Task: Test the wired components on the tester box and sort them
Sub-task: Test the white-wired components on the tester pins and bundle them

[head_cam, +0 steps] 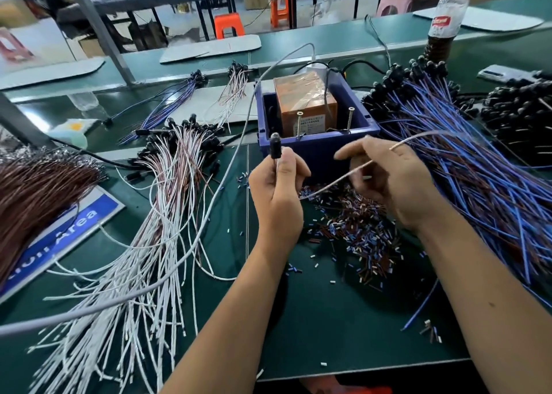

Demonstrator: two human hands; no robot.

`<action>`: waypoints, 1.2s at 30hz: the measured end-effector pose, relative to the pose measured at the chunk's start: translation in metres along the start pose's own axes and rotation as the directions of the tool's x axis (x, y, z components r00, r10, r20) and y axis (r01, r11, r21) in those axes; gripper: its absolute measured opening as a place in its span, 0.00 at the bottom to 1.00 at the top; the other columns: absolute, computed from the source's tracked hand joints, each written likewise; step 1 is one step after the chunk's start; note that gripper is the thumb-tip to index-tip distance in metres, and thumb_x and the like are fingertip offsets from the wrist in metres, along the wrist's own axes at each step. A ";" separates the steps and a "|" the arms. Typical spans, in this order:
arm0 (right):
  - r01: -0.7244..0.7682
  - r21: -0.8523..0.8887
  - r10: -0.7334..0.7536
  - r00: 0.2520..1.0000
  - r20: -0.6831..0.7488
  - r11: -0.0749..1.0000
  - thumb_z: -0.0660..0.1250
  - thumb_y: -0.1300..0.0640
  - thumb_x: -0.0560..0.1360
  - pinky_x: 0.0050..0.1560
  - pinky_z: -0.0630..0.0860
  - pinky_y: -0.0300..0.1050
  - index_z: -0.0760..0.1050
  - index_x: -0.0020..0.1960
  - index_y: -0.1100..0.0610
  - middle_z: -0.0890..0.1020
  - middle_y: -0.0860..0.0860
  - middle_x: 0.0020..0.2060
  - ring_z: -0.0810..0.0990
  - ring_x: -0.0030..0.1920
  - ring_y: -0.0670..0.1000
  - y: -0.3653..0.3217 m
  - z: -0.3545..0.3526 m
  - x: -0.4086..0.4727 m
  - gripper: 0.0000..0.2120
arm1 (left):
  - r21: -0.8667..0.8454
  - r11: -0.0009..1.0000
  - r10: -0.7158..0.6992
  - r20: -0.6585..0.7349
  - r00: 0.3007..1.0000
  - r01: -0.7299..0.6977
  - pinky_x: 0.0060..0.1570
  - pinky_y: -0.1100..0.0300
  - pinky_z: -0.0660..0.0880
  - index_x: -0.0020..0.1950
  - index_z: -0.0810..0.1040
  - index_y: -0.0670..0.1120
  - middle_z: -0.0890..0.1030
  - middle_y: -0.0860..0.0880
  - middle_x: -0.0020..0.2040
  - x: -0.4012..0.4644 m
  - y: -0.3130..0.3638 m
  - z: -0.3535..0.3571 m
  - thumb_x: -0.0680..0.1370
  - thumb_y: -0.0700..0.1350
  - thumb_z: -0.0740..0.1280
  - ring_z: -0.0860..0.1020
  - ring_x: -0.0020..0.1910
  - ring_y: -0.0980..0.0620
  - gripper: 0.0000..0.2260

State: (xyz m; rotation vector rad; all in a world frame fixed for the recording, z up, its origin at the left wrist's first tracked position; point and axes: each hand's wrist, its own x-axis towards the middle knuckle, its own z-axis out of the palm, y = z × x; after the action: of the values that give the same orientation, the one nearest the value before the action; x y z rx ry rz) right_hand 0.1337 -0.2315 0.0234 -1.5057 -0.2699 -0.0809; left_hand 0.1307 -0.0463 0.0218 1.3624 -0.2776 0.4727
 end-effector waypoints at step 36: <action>0.115 -0.370 -0.169 0.979 -0.118 0.922 0.76 0.55 0.77 0.33 0.72 0.34 0.86 0.42 0.52 0.82 0.53 0.29 0.77 0.28 0.43 -0.009 0.006 -0.005 0.05 | 0.355 0.928 -0.027 0.374 0.927 -0.116 0.32 0.58 0.76 0.47 0.84 0.45 0.84 0.52 0.37 0.006 -0.017 -0.004 0.76 0.38 0.75 0.80 0.31 0.53 0.02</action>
State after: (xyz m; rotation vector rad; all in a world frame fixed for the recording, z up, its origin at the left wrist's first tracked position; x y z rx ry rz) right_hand 0.1263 -0.2266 0.0315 -1.8345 -0.2539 -0.3752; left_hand 0.1434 -0.0441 0.0092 1.8242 -0.5546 0.3076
